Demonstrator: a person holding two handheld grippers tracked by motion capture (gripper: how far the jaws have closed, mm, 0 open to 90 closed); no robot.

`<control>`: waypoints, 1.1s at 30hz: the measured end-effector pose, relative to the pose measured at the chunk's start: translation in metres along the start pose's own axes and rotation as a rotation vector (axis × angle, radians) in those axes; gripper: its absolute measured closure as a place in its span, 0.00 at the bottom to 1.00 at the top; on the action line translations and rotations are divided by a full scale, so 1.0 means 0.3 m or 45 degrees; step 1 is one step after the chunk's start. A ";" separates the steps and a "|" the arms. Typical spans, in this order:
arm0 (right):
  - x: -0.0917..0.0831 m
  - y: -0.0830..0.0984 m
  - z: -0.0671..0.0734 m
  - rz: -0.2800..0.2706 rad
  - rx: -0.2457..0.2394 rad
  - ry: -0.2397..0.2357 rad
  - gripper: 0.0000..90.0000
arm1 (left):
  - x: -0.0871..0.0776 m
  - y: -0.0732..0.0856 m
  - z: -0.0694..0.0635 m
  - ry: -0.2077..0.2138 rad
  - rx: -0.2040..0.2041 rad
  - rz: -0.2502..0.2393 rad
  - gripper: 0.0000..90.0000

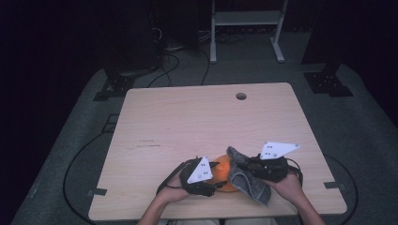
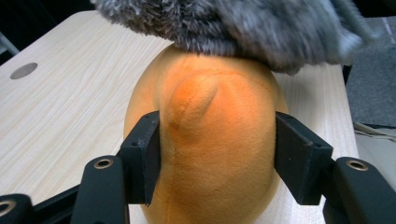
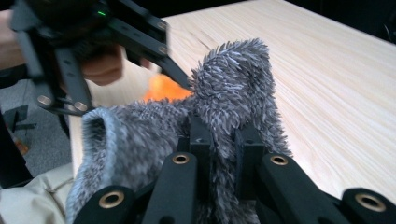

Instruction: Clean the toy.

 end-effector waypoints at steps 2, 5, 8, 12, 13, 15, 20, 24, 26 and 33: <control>-0.009 0.013 -0.018 0.004 0.030 0.012 0.89 | 0.001 0.003 0.001 0.005 -0.019 -0.014 0.42; -0.013 -0.001 -0.004 -0.014 0.029 -0.005 0.89 | 0.002 0.002 -0.002 0.008 0.008 0.002 0.41; 0.002 -0.035 0.050 -0.030 -0.047 -0.054 0.89 | 0.004 0.004 -0.013 0.038 0.040 0.025 0.40; 0.019 -0.037 0.053 -0.014 -0.071 -0.054 0.89 | -0.005 0.021 -0.006 0.060 0.018 0.022 0.40; 0.018 -0.028 0.039 -0.012 -0.056 -0.047 0.89 | -0.005 0.024 -0.003 0.064 0.016 0.020 0.40; 0.012 -0.008 0.014 -0.017 -0.012 -0.043 0.89 | -0.005 0.027 0.001 0.071 0.009 0.014 0.40; -0.002 0.037 -0.035 -0.013 0.067 -0.027 0.89 | -0.011 0.038 0.010 0.084 0.002 0.016 0.40; -0.008 0.085 -0.091 -0.008 0.157 -0.023 0.89 | -0.018 0.047 0.019 0.094 -0.020 0.015 0.40; -0.009 0.112 -0.119 -0.002 0.209 -0.021 0.89 | -0.021 0.051 0.022 0.098 -0.026 0.018 0.39; 0.010 0.166 -0.164 0.046 0.309 -0.011 0.89 | -0.034 0.066 0.032 0.119 -0.046 0.037 0.39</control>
Point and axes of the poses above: each handheld gripper's, and its own axes: x roughly forward along the jaws, y roughly out of its underside, z roughly to its left, the point moved 3 cm from there along x, roughly forward along the jaws, and after that the axes turned 2 degrees about -x, right-handed, at the moved point
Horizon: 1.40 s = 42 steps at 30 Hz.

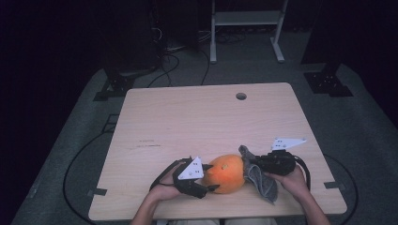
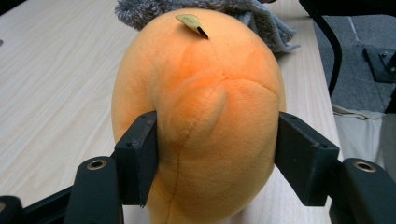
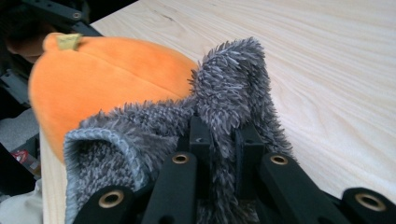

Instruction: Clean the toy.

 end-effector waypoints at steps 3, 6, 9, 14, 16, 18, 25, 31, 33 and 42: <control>-0.013 -0.017 0.007 -0.053 0.001 -0.016 0.89 | -0.004 0.005 0.002 0.008 0.005 0.007 0.38; 0.000 -0.019 0.014 -0.041 -0.005 -0.024 0.89 | -0.004 0.007 0.005 0.009 -0.001 0.002 0.38; 0.023 -0.001 0.000 0.032 -0.001 0.015 0.89 | -0.001 0.005 0.004 0.007 0.000 -0.002 0.37; -0.018 -0.012 -0.006 -0.005 0.004 0.025 0.89 | -0.003 0.006 0.008 -0.002 -0.004 -0.004 0.36; -0.046 -0.041 0.022 -0.070 -0.017 -0.009 0.89 | 0.002 0.004 0.006 -0.005 0.000 -0.011 0.36; -0.063 -0.076 0.059 -0.127 -0.050 -0.055 0.89 | 0.009 -0.002 0.005 -0.018 0.000 -0.023 0.36; -0.016 -0.125 0.188 -0.076 -0.237 -0.109 0.89 | 0.018 -0.019 0.009 -0.028 -0.045 -0.083 0.21; -0.024 -0.081 0.116 -0.088 -0.121 -0.094 0.89 | 0.030 0.005 0.038 -0.030 -0.136 -0.073 0.11; -0.031 -0.071 0.092 -0.096 -0.088 -0.092 0.89 | 0.065 0.016 0.033 -0.039 -0.121 -0.010 0.10; -0.055 -0.070 0.072 -0.139 -0.068 -0.018 0.89 | 0.009 -0.067 0.012 -0.097 -0.140 -0.168 0.42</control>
Point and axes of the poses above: each handheld gripper's, and its own axes: x roughly forward along the jaws, y roughly out of its underside, z roughly to its left, the point moved 3 cm from there along x, roughly forward along the jaws, and after that the axes turned 2 degrees about -x, right-handed, at the moved point
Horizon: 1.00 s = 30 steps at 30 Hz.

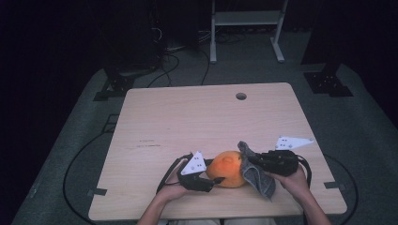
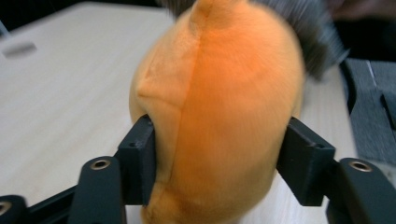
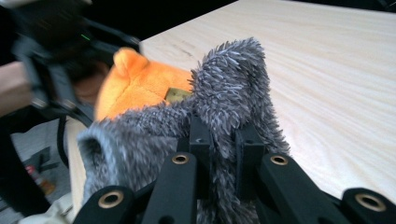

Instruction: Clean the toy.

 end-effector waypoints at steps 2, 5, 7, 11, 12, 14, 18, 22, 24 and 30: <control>0.006 -0.001 0.004 -0.017 0.016 -0.011 0.89 | -0.033 -0.033 -0.006 0.003 0.016 -0.035 0.42; 0.028 -0.001 0.024 -0.007 0.024 -0.042 0.89 | -0.052 -0.041 -0.004 0.004 0.015 -0.019 0.41; 0.044 0.001 0.038 0.031 -0.008 -0.018 0.89 | -0.046 -0.024 0.008 -0.003 -0.006 0.034 0.42; 0.021 -0.033 0.060 -0.022 -0.040 -0.048 0.89 | -0.047 -0.014 0.024 -0.007 -0.039 0.046 0.42; 0.012 -0.050 0.075 -0.042 -0.064 -0.060 0.89 | -0.047 -0.015 0.023 -0.008 -0.039 0.044 0.42; 0.008 -0.068 0.099 -0.061 -0.091 -0.075 0.89 | -0.047 -0.021 0.019 0.001 -0.036 0.041 0.42; 0.012 -0.074 0.112 -0.087 -0.094 -0.099 0.89 | -0.062 -0.033 0.020 0.003 -0.044 0.014 0.42; 0.043 -0.024 0.079 -0.018 -0.052 -0.072 0.89 | -0.050 -0.018 0.021 -0.007 -0.043 0.044 0.41; 0.054 -0.001 0.064 0.005 -0.019 -0.061 0.89 | -0.052 -0.014 0.028 -0.004 -0.058 0.038 0.41; 0.025 -0.032 0.075 -0.038 -0.061 -0.038 0.89 | -0.070 -0.019 0.037 -0.008 -0.066 0.024 0.41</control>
Point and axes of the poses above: each handheld gripper's, and its own axes: x roughly forward along the jaws, y roughly out of its underside, z roughly to its left, the point moved 3 cm from there along x, roughly forward along the jaws, and after that the axes turned 2 degrees about -x, right-handed, at the moved point
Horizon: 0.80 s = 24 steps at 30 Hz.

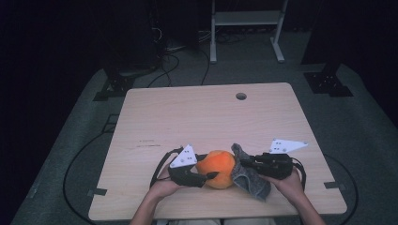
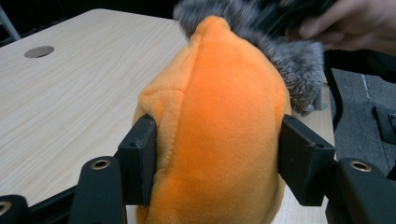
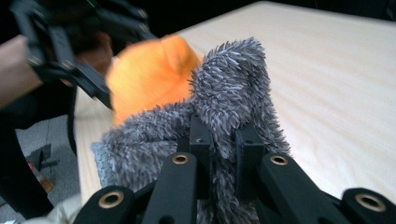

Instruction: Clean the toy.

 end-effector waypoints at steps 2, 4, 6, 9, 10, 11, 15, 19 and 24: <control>-0.010 -0.025 0.024 -0.053 -0.014 -0.043 0.89 | 0.005 -0.005 -0.005 -0.005 0.017 0.008 0.41; -0.006 -0.048 0.060 -0.060 -0.079 -0.056 0.89 | 0.010 -0.011 -0.013 -0.008 0.030 -0.004 0.41; -0.004 -0.053 0.074 -0.054 -0.111 -0.048 0.89 | 0.004 -0.019 -0.018 0.003 0.029 -0.018 0.41; -0.005 -0.039 0.051 -0.053 -0.070 -0.046 0.89 | 0.009 -0.017 -0.021 0.015 0.014 -0.019 0.41; 0.002 -0.027 0.039 -0.040 -0.043 -0.046 0.89 | 0.017 -0.012 -0.023 0.009 0.019 0.000 0.41; 0.009 -0.018 0.033 -0.022 -0.033 -0.040 0.89 | 0.031 0.000 -0.023 0.011 0.016 0.013 0.40; 0.026 0.016 0.007 -0.006 0.019 -0.026 0.89 | 0.037 0.001 -0.011 0.005 -0.005 -0.011 0.29; 0.025 0.026 -0.005 0.002 0.032 -0.018 0.89 | 0.027 0.015 0.002 0.017 -0.005 -0.020 0.18; 0.016 0.035 -0.024 -0.001 0.054 0.003 0.89 | 0.054 0.048 0.016 0.042 -0.039 0.029 0.13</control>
Point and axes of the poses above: each handheld gripper's, and its own axes: x roughly forward along the jaws, y roughly out of its underside, z roughly to its left, the point moved 3 cm from there along x, roughly forward along the jaws, and after that the axes turned 2 degrees about -x, right-handed, at the moved point
